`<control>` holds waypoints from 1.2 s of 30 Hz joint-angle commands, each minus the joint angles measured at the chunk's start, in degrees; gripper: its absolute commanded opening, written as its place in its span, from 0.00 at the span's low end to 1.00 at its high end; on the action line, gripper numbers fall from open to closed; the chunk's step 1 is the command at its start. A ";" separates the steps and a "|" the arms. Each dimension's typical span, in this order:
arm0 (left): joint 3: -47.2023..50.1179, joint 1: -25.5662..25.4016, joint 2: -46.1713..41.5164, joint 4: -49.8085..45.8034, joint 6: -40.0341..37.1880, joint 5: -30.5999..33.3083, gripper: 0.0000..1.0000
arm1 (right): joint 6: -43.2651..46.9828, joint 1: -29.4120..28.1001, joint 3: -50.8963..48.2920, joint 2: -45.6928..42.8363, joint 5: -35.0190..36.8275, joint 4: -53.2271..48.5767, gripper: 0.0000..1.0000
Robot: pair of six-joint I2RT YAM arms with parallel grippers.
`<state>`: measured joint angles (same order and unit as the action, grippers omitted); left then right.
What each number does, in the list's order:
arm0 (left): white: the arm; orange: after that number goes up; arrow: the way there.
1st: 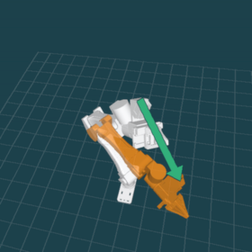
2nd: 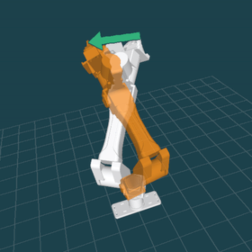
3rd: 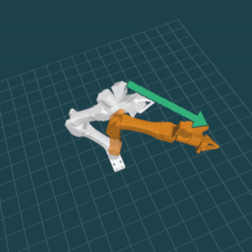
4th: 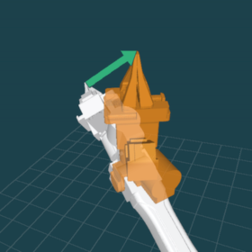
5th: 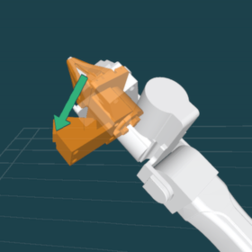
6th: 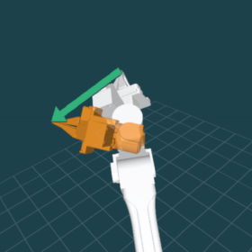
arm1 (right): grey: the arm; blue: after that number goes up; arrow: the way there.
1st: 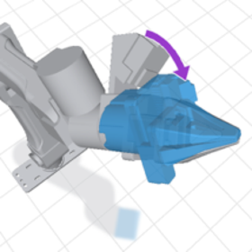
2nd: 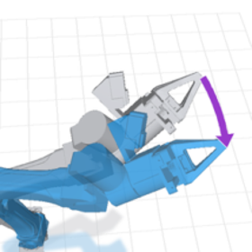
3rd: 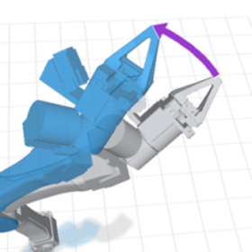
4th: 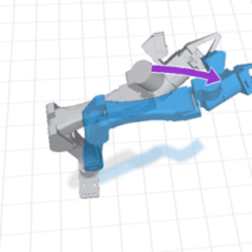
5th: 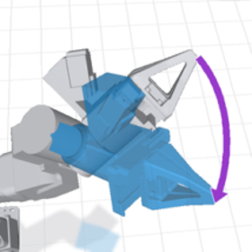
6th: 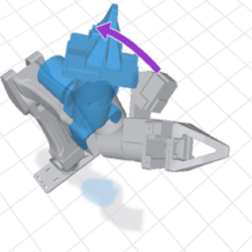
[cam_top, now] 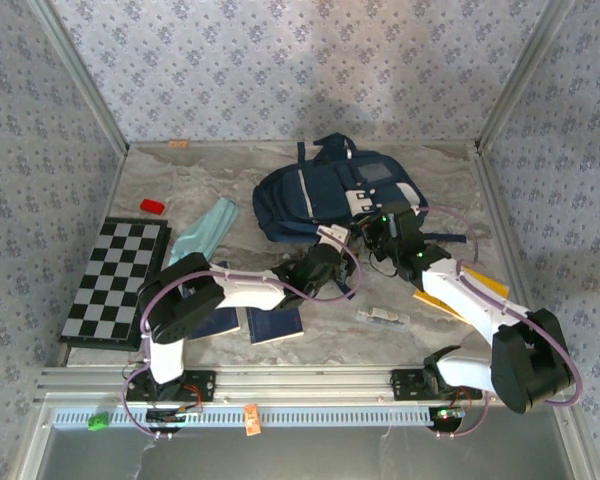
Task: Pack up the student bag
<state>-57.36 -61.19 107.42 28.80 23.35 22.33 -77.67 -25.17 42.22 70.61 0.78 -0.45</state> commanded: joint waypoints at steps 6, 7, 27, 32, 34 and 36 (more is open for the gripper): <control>-4.79 1.05 3.03 4.75 -1.80 -0.02 0.48 | -2.14 -1.00 -0.84 -2.71 -0.56 4.07 0.00; -4.93 1.23 3.20 5.03 -1.82 0.17 0.47 | -2.07 -0.99 -0.90 -2.75 -0.59 3.88 0.00; -5.12 2.74 0.95 6.18 -2.70 -2.73 0.11 | -1.24 -1.13 -1.21 -2.71 -0.33 1.95 0.00; -3.72 2.93 -0.12 6.56 -2.55 -3.34 0.06 | -0.74 -1.03 -0.64 -2.60 -0.02 1.39 0.00; -3.55 3.09 -0.19 6.30 -2.55 -3.66 0.03 | -0.36 -0.98 -0.36 -2.58 0.08 1.01 0.00; -3.28 3.27 -0.44 6.09 -2.54 -3.78 0.00 | -0.18 -0.96 -0.09 -2.58 0.12 0.85 0.00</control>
<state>-60.60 -58.74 110.02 30.89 21.45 19.07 -79.02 -25.28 40.99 69.73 1.37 0.56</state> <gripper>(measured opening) 0.048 0.059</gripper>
